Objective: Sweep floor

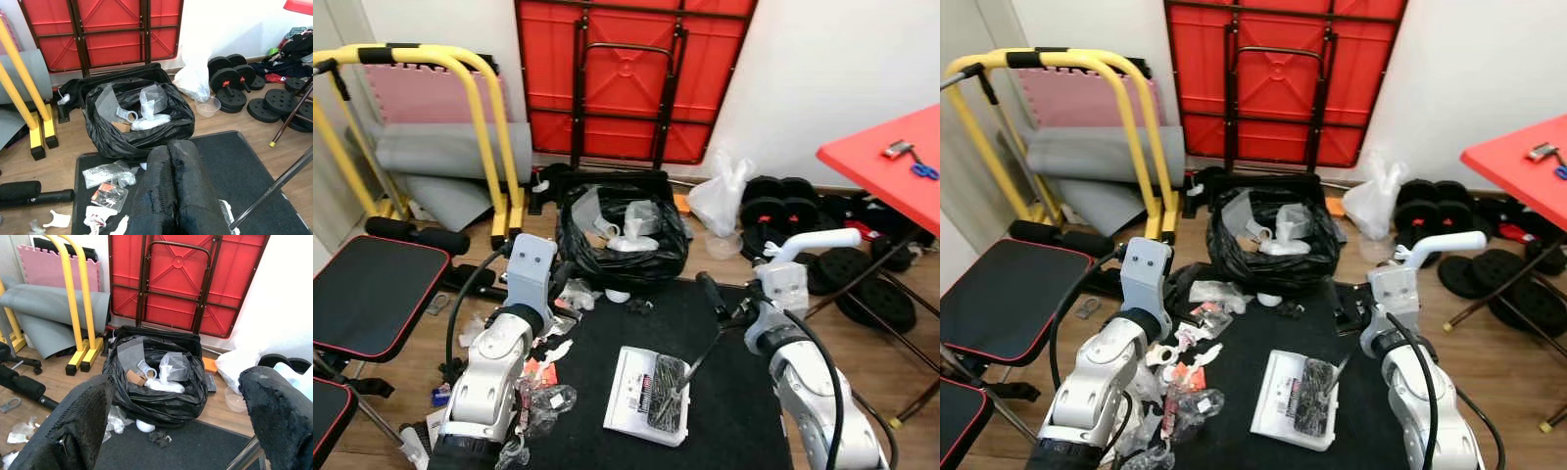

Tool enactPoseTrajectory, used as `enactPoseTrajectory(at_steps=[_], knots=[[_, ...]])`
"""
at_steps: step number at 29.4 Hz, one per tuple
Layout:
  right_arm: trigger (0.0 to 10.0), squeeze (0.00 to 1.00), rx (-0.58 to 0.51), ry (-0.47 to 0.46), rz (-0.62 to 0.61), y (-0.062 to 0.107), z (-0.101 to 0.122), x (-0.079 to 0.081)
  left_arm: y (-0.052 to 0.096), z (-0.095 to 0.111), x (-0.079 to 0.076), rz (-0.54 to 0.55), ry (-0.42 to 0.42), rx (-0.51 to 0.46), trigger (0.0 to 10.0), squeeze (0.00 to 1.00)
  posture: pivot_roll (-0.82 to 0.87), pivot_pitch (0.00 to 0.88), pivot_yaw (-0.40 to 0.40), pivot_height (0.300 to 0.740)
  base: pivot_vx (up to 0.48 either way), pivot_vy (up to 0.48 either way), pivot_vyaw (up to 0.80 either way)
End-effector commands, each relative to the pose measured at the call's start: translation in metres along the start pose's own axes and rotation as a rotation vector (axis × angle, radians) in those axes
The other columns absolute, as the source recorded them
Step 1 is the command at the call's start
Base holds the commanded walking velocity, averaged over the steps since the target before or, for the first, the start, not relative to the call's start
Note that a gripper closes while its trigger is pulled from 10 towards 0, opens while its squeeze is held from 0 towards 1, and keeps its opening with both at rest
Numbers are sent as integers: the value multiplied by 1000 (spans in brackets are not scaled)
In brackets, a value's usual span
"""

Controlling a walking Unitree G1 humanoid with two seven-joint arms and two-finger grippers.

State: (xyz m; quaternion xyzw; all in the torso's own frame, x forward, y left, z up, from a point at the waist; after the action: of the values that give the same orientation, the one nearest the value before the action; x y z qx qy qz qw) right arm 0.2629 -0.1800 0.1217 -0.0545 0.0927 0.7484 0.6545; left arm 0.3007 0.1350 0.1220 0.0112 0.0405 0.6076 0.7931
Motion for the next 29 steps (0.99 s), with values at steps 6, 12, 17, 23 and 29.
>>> enactPoseTrajectory(at_steps=[6, 12, 17, 23, 29], knots=[[10000, 0, 6, 6, -9, 1, -3, -2, 0, -1, 0, 13, 6, 6, 4275, 0, -191, 32, -111, 740, 0, 0, 0], [10000, 0, 7, 10, -7, 2, -2, -2, 0, 0, 1, 13, 1, 7, 4353, 0, -190, 33, -111, 740, 0, 0, 0], [10000, 0, 4, 16, -3, 1, -2, -2, -1, 1, 1, 10, -1, 4, 4902, 0, -191, 34, -110, 740, 0, 0, 0], [10000, 0, -4, 19, 7, 1, 0, -3, -2, 6, 5, 16, -16, -18, 10000, 0, -193, 39, -112, 740, 0, 0, 0], [10000, 0, -7, 27, 12, 1, 1, -4, -3, 11, 6, 16, -34, -41, 10000, 0, -197, 43, -108, 740, 0, 0, 0]])
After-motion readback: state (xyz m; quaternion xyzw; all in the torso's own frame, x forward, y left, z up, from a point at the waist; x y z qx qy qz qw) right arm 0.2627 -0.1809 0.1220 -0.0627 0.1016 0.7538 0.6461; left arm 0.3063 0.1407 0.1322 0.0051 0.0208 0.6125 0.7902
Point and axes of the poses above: a point about 5 cm out from each wrist's last joint towards the gripper, its own y axis pointing back from the gripper into the wrist, its own z axis along the axis of the wrist's last joint, x = y × z, the point moved 1 cm from there along -y, pointing out of the wrist towards the gripper, and after that the axes turned 8 degrees about y, right-handed, at the moved point
